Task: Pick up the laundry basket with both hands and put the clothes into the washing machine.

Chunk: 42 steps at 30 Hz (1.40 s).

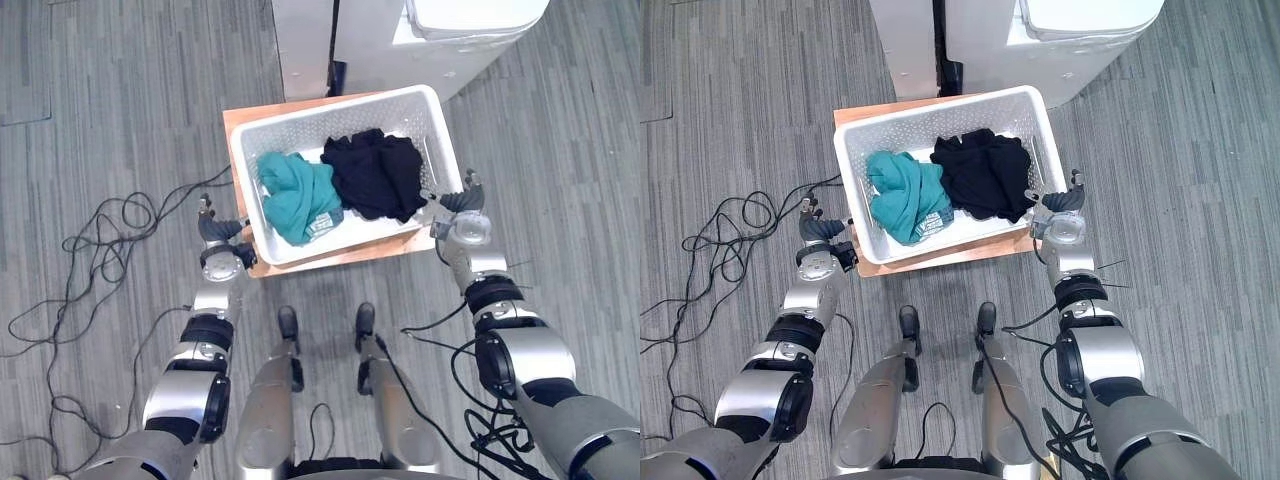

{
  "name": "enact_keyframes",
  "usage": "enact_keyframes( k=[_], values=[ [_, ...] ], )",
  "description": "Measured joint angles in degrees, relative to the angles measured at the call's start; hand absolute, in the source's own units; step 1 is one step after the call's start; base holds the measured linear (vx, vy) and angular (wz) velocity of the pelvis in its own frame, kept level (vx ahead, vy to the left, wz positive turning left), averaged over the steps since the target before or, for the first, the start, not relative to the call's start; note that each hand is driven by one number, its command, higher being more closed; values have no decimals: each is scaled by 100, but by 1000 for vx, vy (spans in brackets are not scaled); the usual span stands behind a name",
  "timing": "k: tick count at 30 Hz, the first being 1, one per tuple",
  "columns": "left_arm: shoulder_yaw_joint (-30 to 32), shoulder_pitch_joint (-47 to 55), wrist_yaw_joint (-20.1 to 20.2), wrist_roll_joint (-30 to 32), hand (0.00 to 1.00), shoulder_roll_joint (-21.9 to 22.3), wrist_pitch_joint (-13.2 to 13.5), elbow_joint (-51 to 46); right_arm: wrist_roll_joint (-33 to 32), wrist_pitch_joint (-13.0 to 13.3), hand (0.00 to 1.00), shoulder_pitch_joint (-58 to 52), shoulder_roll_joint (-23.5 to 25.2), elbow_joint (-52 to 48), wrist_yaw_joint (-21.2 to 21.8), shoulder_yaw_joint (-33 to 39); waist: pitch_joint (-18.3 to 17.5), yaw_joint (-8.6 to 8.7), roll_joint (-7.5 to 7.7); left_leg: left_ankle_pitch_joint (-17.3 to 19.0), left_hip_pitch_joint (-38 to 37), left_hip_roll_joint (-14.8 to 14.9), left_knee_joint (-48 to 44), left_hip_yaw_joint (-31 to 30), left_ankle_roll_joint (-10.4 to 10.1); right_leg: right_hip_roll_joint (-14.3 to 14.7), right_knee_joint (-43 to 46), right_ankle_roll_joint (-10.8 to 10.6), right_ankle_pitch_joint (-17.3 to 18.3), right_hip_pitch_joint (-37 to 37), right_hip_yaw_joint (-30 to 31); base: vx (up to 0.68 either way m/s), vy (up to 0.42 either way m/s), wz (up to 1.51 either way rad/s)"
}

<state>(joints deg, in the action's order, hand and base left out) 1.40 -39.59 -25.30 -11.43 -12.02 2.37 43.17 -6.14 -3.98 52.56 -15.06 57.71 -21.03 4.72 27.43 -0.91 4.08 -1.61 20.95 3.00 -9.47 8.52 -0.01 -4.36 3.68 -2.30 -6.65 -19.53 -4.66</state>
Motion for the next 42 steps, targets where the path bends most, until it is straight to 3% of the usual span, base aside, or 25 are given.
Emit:
enact_keyframes(
  k=[8, 11, 16, 24, 29, 33, 34, 35, 42],
  values=[
    [-69, 893, -310, 118, 0, 352, 37, -1183, 4, 5, 0, -136, -69, 26, -4, 352, 158, -66, -56, -3, 25, -9, -25, -98, 0, -3, 3, 8, 12, 34, -78, 11, 9, 6],
    [-58, 1262, -379, 135, 0, 566, 40, -1563, 3, 72, 0, -447, -158, -81, -9, 435, 200, -164, -128, -80, -122, -27, 107, -212, -3, -7, 15, 38, 70, 181, -196, 11, 2, 19],
    [152, 1671, -371, 78, 0, 569, 168, -2190, 1, 126, 0, -840, -146, -395, -6, 435, 196, -195, -143, -188, -243, -35, 359, -336, -78, -3, 69, 58, 166, 228, -317, 5, -9, 14],
    [-35, 1680, -338, -20, 0, 626, 392, -2910, 1, 149, 0, -1166, -126, -756, -3, 400, 179, -287, -175, -220, -267, -29, 384, -365, -84, 8, 114, 78, 199, 226, -330, 10, -1, 1],
    [-472, 1384, -277, 64, 0, 625, 407, -2692, 0, 181, 0, -1178, -121, -787, -6, 383, 179, -289, -175, -256, -263, -31, 440, -369, -88, 9, 115, 76, 201, 200, -331, 0, 0, 0],
    [-753, 472, -224, 330, 0, 586, 128, -1097, 0, 242, 0, -1119, -102, -921, -9, 314, 177, -205, -172, -312, -145, -30, 476, -369, -87, 11, 151, 78, 196, 47, -323, 0, 0, 0],
    [-793, 296, -215, 391, 100, 545, 16, -704, -1, 248, 0, -1045, -72, -924, -11, 254, 177, -131, -172, -320, -119, -31, 476, -356, -85, 10, 178, 79, 195, -3, -308, 2, -1, -8],
    [-813, 182, -218, 520, 100, 545, -46, -445, 0, 256, 100, -992, -28, -930, -15, 221, 176, -106, -172, -320, -117, -29, 475, -322, -85, 11, 198, 79, 194, -33, -275, 7, -1, -11],
    [-787, -231, -105, 997, 100, 405, -192, -31, -10, 285, 100, -894, 103, -913, -17, 185, 166, -110, -185, -332, -98, -6, 470, -264, -104, 34, 219, 94, 181, -98, -197, -11, -4, -6]
  ],
)
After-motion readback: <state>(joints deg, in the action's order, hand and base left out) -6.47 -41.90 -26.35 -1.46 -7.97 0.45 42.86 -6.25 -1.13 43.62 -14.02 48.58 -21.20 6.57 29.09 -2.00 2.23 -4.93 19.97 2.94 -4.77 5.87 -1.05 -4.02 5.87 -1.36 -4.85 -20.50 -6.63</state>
